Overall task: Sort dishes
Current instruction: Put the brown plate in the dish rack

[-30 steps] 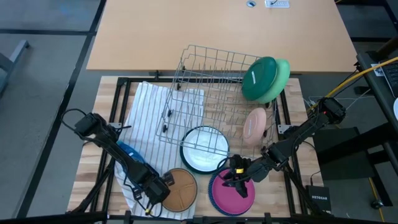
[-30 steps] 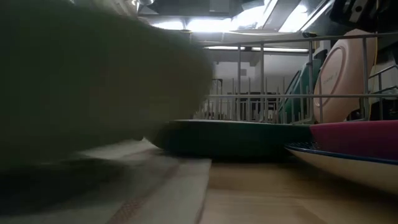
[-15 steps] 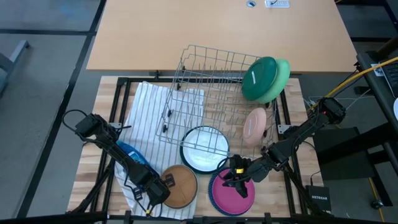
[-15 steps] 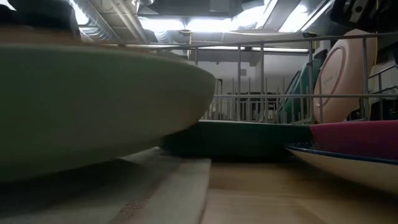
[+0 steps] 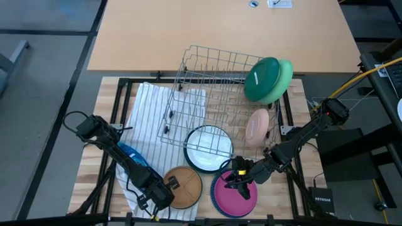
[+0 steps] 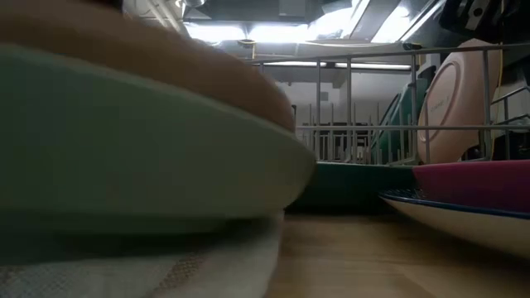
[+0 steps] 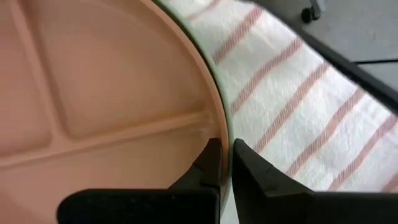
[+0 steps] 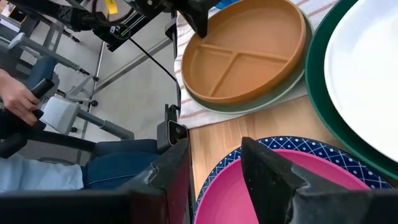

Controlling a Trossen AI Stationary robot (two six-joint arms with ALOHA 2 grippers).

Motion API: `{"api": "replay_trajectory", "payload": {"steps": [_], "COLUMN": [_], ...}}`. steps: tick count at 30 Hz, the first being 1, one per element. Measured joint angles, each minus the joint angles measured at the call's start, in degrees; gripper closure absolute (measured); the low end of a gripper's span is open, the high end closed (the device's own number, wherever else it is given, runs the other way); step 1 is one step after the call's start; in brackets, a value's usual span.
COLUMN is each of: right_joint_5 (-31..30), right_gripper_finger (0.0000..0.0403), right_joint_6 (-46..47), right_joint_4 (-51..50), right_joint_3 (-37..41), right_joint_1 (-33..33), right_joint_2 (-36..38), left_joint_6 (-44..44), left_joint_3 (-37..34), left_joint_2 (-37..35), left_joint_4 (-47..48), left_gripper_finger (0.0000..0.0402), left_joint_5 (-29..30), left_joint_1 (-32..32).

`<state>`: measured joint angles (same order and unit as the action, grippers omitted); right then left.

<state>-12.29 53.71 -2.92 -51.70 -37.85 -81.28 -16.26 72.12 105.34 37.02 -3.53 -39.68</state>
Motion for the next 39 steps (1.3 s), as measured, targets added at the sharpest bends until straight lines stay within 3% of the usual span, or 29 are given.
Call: {"api": "replay_trajectory", "payload": {"steps": [16,19,27,31,39], "right_joint_5": [-0.1,0.0,3.4,3.2,3.3], "right_gripper_finger": [0.0258,0.0258,0.0258,0.0258,0.0258], "right_joint_6": [-3.0,-9.5,-38.0,-49.0,-60.2], "right_joint_4": [0.4,3.4,20.6,21.9,23.9], "right_joint_3": [0.0,0.0,0.0,0.0,0.0], "right_joint_1": [0.0,0.0,0.0,0.0,2.5], "right_joint_2": [-1.3,-3.4,-9.9,-11.4,-14.7], "left_joint_6": [2.3,1.1,1.3,1.3,2.5], "left_joint_3": [0.5,0.5,0.5,0.5,0.5], "left_joint_2": [0.0,0.0,0.0,0.0,0.0], "left_joint_4": [-1.7,-3.7,-3.9,-4.1,-6.9], "left_gripper_finger": [0.0397,0.0398,0.0398,0.0397,0.0397], "left_joint_5": [-1.5,-1.6,-1.6,-1.6,-1.6], "left_joint_1": [0.0,0.0,0.0,0.0,0.1]}}
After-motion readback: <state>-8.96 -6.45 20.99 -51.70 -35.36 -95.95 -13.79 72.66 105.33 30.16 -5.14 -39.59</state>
